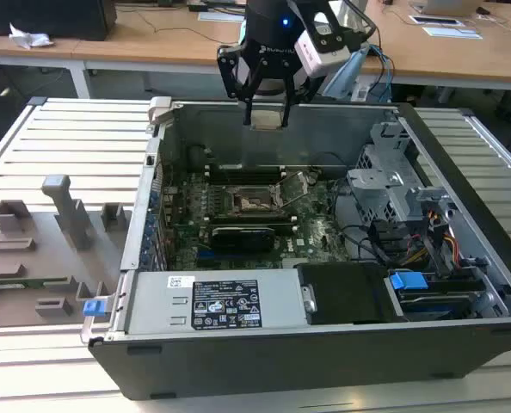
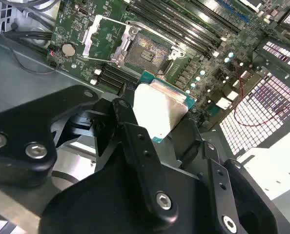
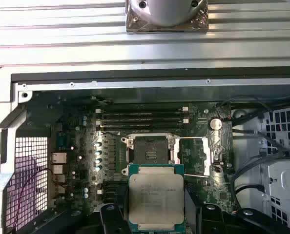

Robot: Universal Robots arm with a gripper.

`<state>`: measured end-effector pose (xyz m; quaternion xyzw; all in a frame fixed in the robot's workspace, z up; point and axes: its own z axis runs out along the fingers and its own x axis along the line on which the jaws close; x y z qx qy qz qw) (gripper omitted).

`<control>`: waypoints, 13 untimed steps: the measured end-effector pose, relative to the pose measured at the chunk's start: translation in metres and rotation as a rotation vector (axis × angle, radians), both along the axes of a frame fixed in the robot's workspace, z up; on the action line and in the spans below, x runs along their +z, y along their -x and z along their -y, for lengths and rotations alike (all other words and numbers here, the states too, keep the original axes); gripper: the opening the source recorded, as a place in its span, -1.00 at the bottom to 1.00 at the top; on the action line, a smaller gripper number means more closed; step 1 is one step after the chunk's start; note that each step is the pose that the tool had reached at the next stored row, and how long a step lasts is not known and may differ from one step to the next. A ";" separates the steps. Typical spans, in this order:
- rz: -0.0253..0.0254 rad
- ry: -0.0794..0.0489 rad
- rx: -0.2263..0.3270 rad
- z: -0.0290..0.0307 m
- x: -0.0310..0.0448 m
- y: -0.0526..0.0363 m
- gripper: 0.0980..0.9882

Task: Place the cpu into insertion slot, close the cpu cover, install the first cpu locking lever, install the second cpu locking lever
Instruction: 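Place the cpu into insertion slot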

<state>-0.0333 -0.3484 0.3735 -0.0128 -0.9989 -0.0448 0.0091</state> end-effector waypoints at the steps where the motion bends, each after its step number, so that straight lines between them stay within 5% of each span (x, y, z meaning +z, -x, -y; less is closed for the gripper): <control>1: 0.0000 0.000 0.000 0.0000 -0.0006 0.0000 0.00; 13: 0.0001 0.000 0.000 0.0000 -0.0098 0.0000 0.00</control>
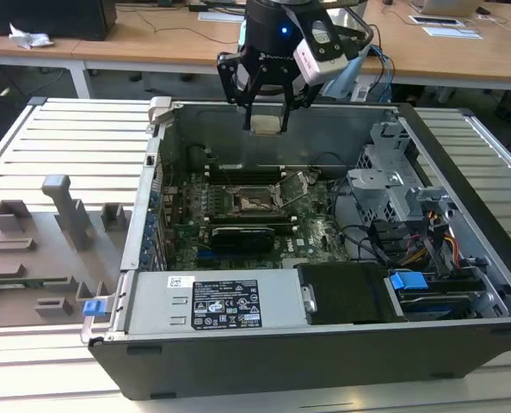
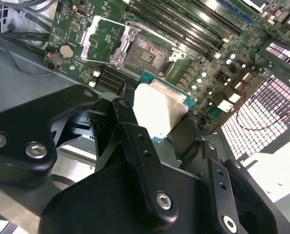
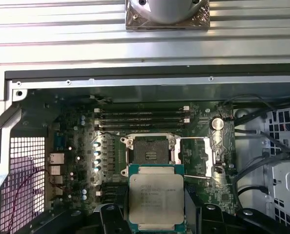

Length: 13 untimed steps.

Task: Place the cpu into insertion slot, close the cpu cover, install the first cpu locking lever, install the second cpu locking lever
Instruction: 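Place the cpu into insertion slot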

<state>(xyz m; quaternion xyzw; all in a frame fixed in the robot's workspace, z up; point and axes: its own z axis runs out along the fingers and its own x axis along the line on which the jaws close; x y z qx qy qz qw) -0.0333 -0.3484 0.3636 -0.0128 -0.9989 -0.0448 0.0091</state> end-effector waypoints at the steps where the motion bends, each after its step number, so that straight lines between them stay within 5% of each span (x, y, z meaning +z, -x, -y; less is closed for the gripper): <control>1: -0.0001 0.000 0.000 0.0000 -0.0015 0.0000 0.00; 7: -0.0001 0.000 0.000 0.0000 -0.0089 0.0000 0.00; 13: -0.0001 0.000 0.000 0.0000 -0.0277 0.0000 0.00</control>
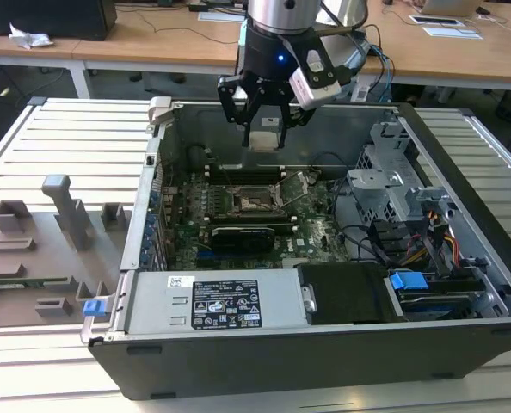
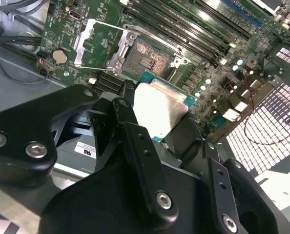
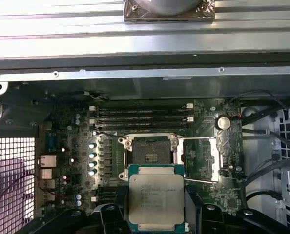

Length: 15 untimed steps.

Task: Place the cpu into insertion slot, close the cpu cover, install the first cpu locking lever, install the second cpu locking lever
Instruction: 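Place the cpu into insertion slot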

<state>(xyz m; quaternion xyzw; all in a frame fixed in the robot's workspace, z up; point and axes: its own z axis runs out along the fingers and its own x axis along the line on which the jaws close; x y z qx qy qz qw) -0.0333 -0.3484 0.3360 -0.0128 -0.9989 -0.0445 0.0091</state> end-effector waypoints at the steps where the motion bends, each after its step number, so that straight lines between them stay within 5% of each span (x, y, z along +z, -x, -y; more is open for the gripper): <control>1: 0.0000 0.000 0.000 0.0000 -0.0013 0.0000 0.00; 15: 0.0000 0.001 0.000 -0.0001 -0.0270 -0.0001 0.00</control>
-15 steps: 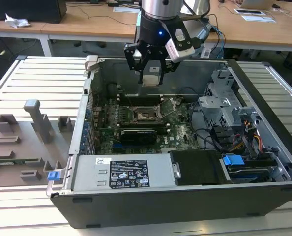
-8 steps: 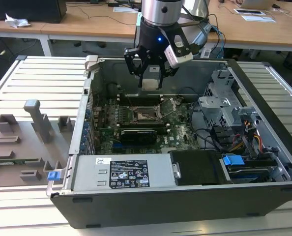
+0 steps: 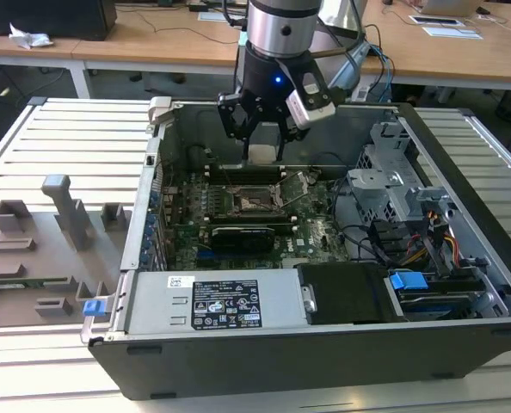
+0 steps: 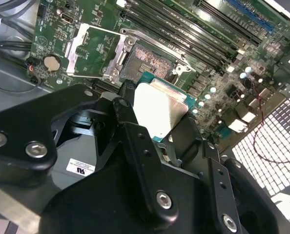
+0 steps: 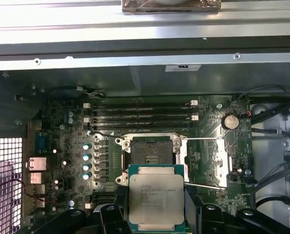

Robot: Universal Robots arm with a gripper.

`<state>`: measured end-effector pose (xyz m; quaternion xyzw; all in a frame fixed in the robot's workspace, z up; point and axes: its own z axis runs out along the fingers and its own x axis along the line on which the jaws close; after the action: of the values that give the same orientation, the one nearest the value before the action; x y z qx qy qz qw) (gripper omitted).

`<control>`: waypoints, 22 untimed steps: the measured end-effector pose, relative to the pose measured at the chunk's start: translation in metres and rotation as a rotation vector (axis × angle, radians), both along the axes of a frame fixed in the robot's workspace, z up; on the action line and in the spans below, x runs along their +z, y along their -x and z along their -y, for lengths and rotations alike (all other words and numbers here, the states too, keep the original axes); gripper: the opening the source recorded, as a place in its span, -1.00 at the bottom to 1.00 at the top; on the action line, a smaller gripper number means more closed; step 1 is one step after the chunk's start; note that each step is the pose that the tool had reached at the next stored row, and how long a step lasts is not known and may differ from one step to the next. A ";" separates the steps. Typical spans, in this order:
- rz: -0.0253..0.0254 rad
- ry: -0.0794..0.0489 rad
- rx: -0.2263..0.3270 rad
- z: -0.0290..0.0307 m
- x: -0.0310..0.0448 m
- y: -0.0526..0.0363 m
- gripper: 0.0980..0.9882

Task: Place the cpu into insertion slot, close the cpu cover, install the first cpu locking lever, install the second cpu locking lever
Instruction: 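Place the cpu into insertion slot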

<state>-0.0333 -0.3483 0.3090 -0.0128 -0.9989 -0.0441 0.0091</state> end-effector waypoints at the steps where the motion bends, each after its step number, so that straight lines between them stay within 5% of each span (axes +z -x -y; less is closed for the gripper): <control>1: 0.0000 0.000 0.000 0.0000 -0.0012 0.0000 0.00; 16: 0.0001 0.000 0.000 0.0000 -0.0214 0.0000 0.00; 22: 0.0000 0.000 0.000 0.0000 -0.0353 0.0000 0.00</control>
<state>-0.0332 -0.3483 0.2737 -0.0128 -0.9989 -0.0440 0.0091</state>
